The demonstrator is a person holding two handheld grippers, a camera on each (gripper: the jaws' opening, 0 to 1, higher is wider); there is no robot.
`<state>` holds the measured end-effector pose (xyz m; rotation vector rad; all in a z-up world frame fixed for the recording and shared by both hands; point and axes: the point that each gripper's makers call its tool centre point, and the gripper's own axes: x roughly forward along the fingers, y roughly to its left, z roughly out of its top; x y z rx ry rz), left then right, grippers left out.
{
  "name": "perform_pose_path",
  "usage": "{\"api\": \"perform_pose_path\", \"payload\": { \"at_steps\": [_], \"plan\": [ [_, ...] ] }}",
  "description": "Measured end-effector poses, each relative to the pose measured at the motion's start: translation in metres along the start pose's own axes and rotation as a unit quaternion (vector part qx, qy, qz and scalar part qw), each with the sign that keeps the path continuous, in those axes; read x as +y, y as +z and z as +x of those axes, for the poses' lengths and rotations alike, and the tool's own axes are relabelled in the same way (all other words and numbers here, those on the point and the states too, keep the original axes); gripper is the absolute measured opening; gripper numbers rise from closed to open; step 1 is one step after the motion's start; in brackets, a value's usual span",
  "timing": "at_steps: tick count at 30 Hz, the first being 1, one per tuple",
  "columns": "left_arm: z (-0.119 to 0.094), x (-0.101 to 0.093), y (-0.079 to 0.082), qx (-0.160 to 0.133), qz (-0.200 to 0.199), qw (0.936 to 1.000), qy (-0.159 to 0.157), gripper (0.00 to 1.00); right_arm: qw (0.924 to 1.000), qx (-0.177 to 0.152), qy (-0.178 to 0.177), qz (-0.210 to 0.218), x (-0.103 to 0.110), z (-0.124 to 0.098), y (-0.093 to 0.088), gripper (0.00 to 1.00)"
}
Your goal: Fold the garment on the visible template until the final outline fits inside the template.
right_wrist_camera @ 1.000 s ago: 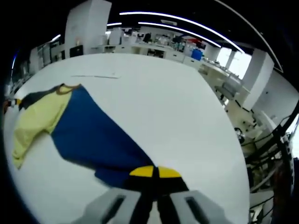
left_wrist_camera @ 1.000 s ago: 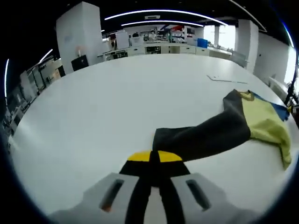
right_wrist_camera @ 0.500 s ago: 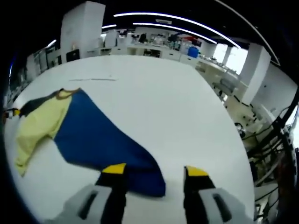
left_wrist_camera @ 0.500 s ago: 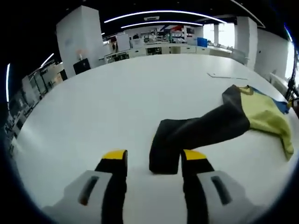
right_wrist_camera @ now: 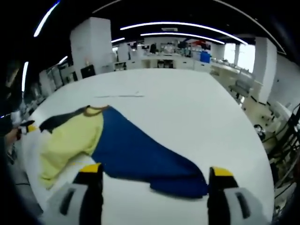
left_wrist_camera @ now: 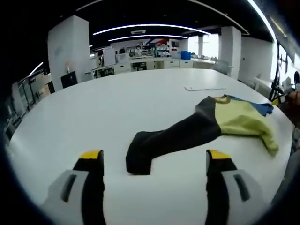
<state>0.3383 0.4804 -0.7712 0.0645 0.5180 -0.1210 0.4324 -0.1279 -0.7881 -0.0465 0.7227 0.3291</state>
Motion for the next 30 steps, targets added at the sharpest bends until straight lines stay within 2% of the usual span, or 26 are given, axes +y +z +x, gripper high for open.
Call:
{"api": "perform_pose_path", "payload": {
  "at_steps": [3,8,9,15,21,23,25,30],
  "plan": [
    [-0.004,-0.014,-0.001,-0.002,-0.013,0.9998,-0.018,0.91,0.9996,-0.005,0.029,-0.005,0.026,-0.005,0.005,1.0],
    [-0.014,-0.034,0.004,-0.012,-0.026,0.9985,-0.046,0.97,0.9977,-0.001,0.063,-0.024,0.055,-0.009,0.006,1.0],
    [-0.016,-0.037,0.006,-0.014,-0.026,0.9983,-0.05,0.98,0.997,0.0,0.071,-0.03,0.066,-0.012,0.006,1.0],
    [-0.028,-0.056,0.014,-0.023,-0.022,0.9964,-0.078,0.99,0.9925,-0.004,0.11,-0.052,0.102,-0.016,0.009,1.0],
    [-0.04,-0.084,0.017,-0.028,0.002,0.9937,-0.109,0.99,0.9844,-0.007,0.159,-0.075,0.148,-0.022,0.006,0.98],
    [-0.043,-0.087,0.014,-0.029,0.006,0.9925,-0.119,0.99,0.9816,-0.004,0.171,-0.084,0.161,-0.023,0.003,0.97],
    [-0.049,-0.099,0.011,-0.028,0.019,0.9907,-0.132,0.99,0.978,-0.003,0.187,-0.092,0.177,-0.026,0.0,0.95],
    [-0.052,-0.119,0.008,-0.024,0.02,0.9883,-0.149,0.98,0.9688,0.001,0.218,-0.118,0.213,-0.031,-0.007,0.92]
  ]
}}
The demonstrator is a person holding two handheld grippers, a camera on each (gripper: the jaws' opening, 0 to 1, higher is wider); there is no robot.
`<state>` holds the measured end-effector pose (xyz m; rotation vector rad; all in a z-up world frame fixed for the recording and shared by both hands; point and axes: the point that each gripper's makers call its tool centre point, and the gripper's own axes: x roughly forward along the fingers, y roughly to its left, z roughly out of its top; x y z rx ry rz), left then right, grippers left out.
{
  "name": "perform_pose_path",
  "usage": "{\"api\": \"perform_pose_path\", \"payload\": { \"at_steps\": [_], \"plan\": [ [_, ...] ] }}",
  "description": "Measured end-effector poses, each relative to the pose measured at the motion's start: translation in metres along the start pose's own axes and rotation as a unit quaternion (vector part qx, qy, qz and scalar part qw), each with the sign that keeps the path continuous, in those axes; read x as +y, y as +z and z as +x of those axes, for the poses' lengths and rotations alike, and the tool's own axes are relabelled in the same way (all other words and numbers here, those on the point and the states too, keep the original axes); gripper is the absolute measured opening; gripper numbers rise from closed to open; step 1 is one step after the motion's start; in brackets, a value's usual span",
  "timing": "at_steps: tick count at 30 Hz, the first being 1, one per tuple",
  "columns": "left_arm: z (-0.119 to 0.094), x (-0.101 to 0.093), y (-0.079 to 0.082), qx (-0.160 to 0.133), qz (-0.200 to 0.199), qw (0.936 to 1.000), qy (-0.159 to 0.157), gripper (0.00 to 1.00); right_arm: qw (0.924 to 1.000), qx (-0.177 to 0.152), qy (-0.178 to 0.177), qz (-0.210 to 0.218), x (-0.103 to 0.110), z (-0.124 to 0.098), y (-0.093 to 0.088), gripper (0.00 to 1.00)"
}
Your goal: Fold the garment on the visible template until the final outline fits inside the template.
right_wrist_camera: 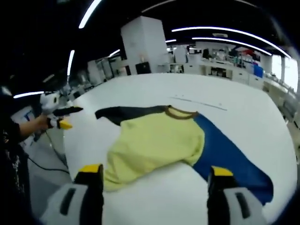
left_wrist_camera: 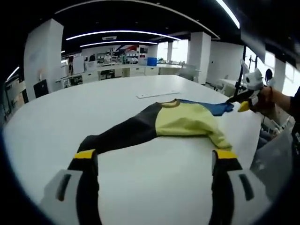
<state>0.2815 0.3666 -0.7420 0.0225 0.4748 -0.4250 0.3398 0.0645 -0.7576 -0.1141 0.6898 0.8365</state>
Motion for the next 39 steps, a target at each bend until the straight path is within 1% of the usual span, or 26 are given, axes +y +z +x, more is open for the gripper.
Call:
{"api": "perform_pose_path", "payload": {
  "at_steps": [1,4,5,7,8,9,11,13,14,16,19,21,25,29,32,36,39],
  "plan": [
    [0.0,-0.002,0.001,-0.002,-0.002,1.0,-0.003,0.98,1.0,0.0,0.002,-0.002,0.006,0.001,0.0,0.91],
    [-0.002,-0.015,0.002,-0.008,-0.006,0.9999,-0.009,0.98,0.9992,0.005,0.029,-0.027,0.032,0.007,-0.001,0.87],
    [-0.002,-0.017,0.002,-0.008,-0.005,0.9999,-0.009,0.97,0.9986,0.007,0.041,-0.033,0.04,0.01,-0.003,0.84],
    [-0.003,-0.019,0.001,-0.008,-0.003,0.9999,-0.011,0.97,0.9981,0.009,0.053,-0.03,0.053,0.016,-0.005,0.82],
    [-0.003,-0.019,0.0,-0.008,-0.005,0.9999,-0.012,0.97,0.998,0.01,0.054,-0.031,0.055,0.017,-0.005,0.81],
    [-0.003,-0.021,0.0,-0.008,-0.005,0.9998,-0.016,0.97,0.997,0.011,0.067,-0.038,0.066,0.021,-0.008,0.79],
    [-0.003,-0.019,-0.002,-0.008,-0.005,0.9998,-0.017,0.96,0.9961,0.014,0.076,-0.043,0.074,0.024,-0.01,0.73],
    [-0.004,-0.022,-0.003,-0.008,-0.003,0.9997,-0.021,0.96,0.9951,0.018,0.084,-0.049,0.084,0.03,-0.013,0.69],
    [-0.004,-0.022,-0.004,-0.007,-0.001,0.9997,-0.021,0.95,0.9937,0.021,0.092,-0.06,0.091,0.033,-0.016,0.67],
    [-0.005,-0.026,-0.007,-0.003,0.003,0.9998,-0.022,0.95,0.9923,0.027,0.095,-0.075,0.098,0.038,-0.02,0.63],
    [-0.006,-0.032,-0.01,0.002,0.008,0.9997,-0.025,0.93,0.9893,0.028,0.1,-0.102,0.108,0.043,-0.021,0.53],
    [-0.007,-0.035,-0.011,0.005,0.01,0.9996,-0.027,0.92,0.9883,0.027,0.102,-0.11,0.114,0.046,-0.021,0.51],
    [-0.009,-0.042,-0.014,0.007,0.012,0.9994,-0.033,0.91,0.9855,0.038,0.109,-0.124,0.122,0.053,-0.029,0.49],
    [-0.01,-0.046,-0.017,0.009,0.013,0.9992,-0.036,0.9,0.9818,0.055,0.114,-0.142,0.124,0.063,-0.039,0.48],
    [-0.011,-0.049,-0.02,0.011,0.009,0.9992,-0.037,0.9,0.9789,0.076,0.107,-0.157,0.121,0.07,-0.05,0.44],
    [-0.013,-0.051,-0.023,0.015,0.01,0.9991,-0.039,0.89,0.9783,0.09,0.102,-0.156,0.117,0.077,-0.06,0.38],
    [-0.013,-0.053,-0.024,0.017,0.007,0.9989,-0.043,0.87,0.977,0.106,0.091,-0.161,0.113,0.08,-0.069,0.34]
  ]
}}
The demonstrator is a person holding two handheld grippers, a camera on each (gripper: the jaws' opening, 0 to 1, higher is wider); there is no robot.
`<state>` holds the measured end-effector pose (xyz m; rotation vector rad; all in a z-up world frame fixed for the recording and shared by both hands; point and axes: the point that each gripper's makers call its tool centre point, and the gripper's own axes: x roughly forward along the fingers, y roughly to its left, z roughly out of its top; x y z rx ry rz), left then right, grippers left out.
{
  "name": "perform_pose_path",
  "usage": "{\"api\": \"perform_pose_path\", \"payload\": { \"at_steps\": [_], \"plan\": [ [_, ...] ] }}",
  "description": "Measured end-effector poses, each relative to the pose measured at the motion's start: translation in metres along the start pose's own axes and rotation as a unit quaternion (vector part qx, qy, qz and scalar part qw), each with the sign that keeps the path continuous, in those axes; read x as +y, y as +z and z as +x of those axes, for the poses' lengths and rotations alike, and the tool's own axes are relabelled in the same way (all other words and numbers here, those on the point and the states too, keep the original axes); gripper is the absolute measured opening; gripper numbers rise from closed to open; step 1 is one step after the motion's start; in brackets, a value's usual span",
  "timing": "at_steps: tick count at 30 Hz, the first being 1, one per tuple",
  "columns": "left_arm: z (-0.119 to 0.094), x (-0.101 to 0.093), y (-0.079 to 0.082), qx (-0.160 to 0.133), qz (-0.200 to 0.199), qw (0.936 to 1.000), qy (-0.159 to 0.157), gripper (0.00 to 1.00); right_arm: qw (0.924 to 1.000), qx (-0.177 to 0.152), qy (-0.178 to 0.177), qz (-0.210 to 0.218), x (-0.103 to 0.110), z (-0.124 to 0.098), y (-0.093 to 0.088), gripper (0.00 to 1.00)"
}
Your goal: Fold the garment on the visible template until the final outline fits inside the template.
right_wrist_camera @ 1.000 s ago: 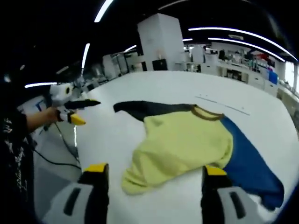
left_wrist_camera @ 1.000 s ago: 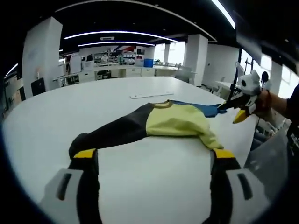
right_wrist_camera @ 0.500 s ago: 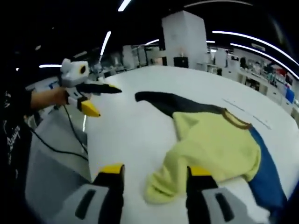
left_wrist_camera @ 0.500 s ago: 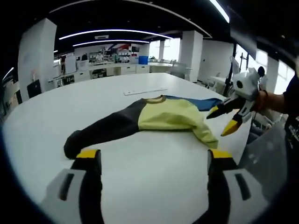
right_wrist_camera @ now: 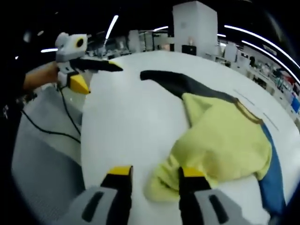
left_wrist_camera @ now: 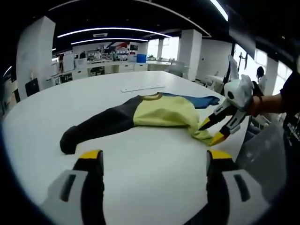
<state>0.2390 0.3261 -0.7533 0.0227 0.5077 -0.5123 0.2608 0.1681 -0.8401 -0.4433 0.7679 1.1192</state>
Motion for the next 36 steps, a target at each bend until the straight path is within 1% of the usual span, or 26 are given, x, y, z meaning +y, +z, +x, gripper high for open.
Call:
{"api": "perform_pose_path", "payload": {
  "at_steps": [1,4,7,8,12,13,14,16,18,20,22,25,27,29,32,34,35,36],
  "plan": [
    [0.0,-0.001,0.0,0.001,0.001,1.0,0.0,0.87,1.0,0.004,-0.001,-0.002,0.0,0.001,-0.002,0.33],
    [-0.001,-0.001,-0.002,0.003,0.006,1.0,-0.001,0.87,1.0,0.001,-0.008,-0.005,-0.002,-0.002,0.0,0.3],
    [-0.001,0.001,-0.003,0.003,0.005,1.0,-0.002,0.86,0.9994,0.009,-0.022,-0.024,-0.007,0.0,-0.003,0.24],
    [-0.001,0.001,-0.004,0.004,0.005,1.0,-0.002,0.86,0.9987,0.014,-0.03,-0.039,-0.01,0.001,-0.005,0.22],
    [0.0,0.0,-0.005,0.003,0.006,1.0,-0.006,0.86,0.9987,0.012,-0.033,-0.036,-0.008,0.003,-0.006,0.2],
    [0.0,-0.001,-0.005,0.004,0.007,0.9999,-0.008,0.86,0.9992,0.003,-0.039,-0.006,-0.01,0.002,-0.004,0.19],
    [0.001,-0.001,-0.005,0.005,0.008,0.9999,-0.009,0.86,0.999,-0.003,-0.043,0.014,-0.011,0.002,-0.004,0.18],
    [0.002,0.0,-0.004,0.007,0.011,0.9999,-0.01,0.86,0.9988,-0.001,-0.048,0.012,-0.015,0.001,-0.003,0.12],
    [0.003,-0.003,-0.001,0.003,0.011,0.9999,-0.012,0.86,0.998,-0.006,-0.051,0.037,-0.018,0.0,-0.002,0.08],
    [0.005,-0.003,0.0,0.001,0.012,0.9998,-0.014,0.86,0.9979,-0.004,-0.05,0.041,-0.022,0.0,-0.001,0.03],
    [0.007,-0.005,0.002,0.0,0.02,0.9997,-0.017,0.85,0.9968,-0.012,-0.041,0.067,-0.021,0.001,0.0,0.01],
    [0.009,-0.008,0.006,-0.004,0.027,0.9994,-0.021,0.83,0.9962,-0.017,-0.04,0.075,-0.024,-0.001,0.001,0.0],
    [0.009,-0.01,0.01,-0.007,0.031,0.9993,-0.022,0.82,0.9957,-0.028,-0.036,0.081,-0.022,-0.007,0.008,0.0],
    [0.011,-0.01,0.013,-0.009,0.034,0.9991,-0.024,0.82,0.9944,-0.05,-0.034,0.087,-0.024,-0.014,0.019,0.0],
    [0.013,-0.01,0.014,-0.01,0.034,0.999,-0.027,0.82,0.9943,-0.064,-0.033,0.078,-0.03,-0.027,0.035,0.0],
    [0.015,-0.009,0.014,-0.007,0.036,0.999,-0.027,0.82,0.9936,-0.079,-0.037,0.071,-0.036,-0.034,0.047,0.0],
    [0.015,-0.01,0.014,-0.007,0.036,0.9989,-0.028,0.82,0.9935,-0.081,-0.039,0.069,-0.037,-0.035,0.049,0.0],
    [0.016,-0.011,0.014,-0.008,0.036,0.9989,-0.028,0.82,0.9932,-0.086,-0.045,0.065,-0.039,-0.039,0.056,0.0]
  ]
}}
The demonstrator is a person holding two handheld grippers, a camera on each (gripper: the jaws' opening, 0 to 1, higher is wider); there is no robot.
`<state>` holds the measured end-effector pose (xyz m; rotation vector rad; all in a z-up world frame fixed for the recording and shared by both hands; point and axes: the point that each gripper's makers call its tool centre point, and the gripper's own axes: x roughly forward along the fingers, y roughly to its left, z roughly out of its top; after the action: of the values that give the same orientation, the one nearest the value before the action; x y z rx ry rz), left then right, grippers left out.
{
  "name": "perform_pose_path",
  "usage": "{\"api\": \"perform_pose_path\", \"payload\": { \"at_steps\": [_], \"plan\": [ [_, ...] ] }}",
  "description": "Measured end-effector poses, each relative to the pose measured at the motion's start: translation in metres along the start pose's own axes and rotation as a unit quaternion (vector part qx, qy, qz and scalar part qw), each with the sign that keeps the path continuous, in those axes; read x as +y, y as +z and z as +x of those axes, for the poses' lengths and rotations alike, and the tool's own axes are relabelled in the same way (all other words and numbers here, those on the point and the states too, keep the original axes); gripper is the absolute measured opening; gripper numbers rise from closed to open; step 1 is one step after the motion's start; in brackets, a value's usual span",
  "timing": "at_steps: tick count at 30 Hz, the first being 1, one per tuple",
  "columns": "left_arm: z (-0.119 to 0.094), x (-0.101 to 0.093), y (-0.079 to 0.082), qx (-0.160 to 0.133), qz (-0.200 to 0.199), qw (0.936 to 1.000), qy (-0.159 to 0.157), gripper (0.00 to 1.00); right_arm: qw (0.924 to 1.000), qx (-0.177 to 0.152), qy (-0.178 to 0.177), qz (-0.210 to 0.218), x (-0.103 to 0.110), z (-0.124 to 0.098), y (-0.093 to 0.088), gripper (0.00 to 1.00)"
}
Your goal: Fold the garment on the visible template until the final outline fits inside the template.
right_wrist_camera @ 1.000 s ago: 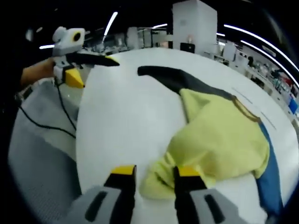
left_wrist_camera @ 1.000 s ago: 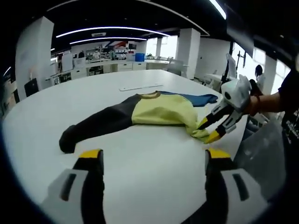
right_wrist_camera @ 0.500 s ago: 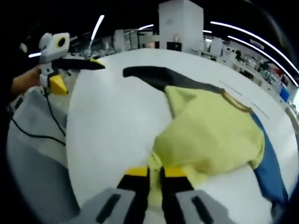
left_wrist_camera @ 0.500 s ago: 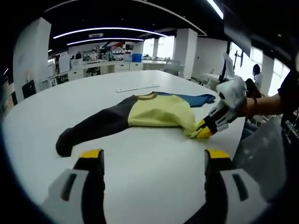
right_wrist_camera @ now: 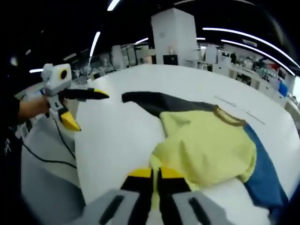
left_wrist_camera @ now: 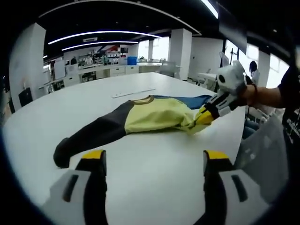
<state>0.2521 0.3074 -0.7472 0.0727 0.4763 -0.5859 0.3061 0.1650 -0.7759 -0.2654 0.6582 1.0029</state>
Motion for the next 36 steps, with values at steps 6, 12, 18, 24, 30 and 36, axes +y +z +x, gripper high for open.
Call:
{"api": "perform_pose_path", "payload": {
  "at_steps": [6,12,18,24,30,36],
  "plan": [
    [0.002,0.001,0.001,-0.003,-0.005,1.0,0.0,0.82,0.9991,-0.032,-0.022,0.018,-0.024,-0.004,0.029,0.0],
    [0.003,0.003,0.0,0.003,-0.005,1.0,0.0,0.82,0.9971,-0.049,-0.053,0.025,-0.063,0.0,0.056,0.0],
    [0.006,0.004,0.001,0.002,-0.007,1.0,0.0,0.82,0.9948,-0.063,-0.071,0.035,-0.087,0.001,0.078,0.0],
    [0.011,0.003,0.001,0.005,-0.014,0.9999,-0.001,0.81,0.9924,-0.065,-0.091,0.05,-0.118,0.012,0.09,0.0],
    [0.016,0.004,0.001,0.006,-0.021,0.9998,-0.003,0.8,0.9901,-0.048,-0.114,0.066,-0.145,0.027,0.085,0.0],
    [0.021,0.007,0.0,0.005,-0.028,0.9996,0.001,0.79,0.9892,-0.022,-0.125,0.074,-0.166,0.048,0.07,0.0]
  ]
}}
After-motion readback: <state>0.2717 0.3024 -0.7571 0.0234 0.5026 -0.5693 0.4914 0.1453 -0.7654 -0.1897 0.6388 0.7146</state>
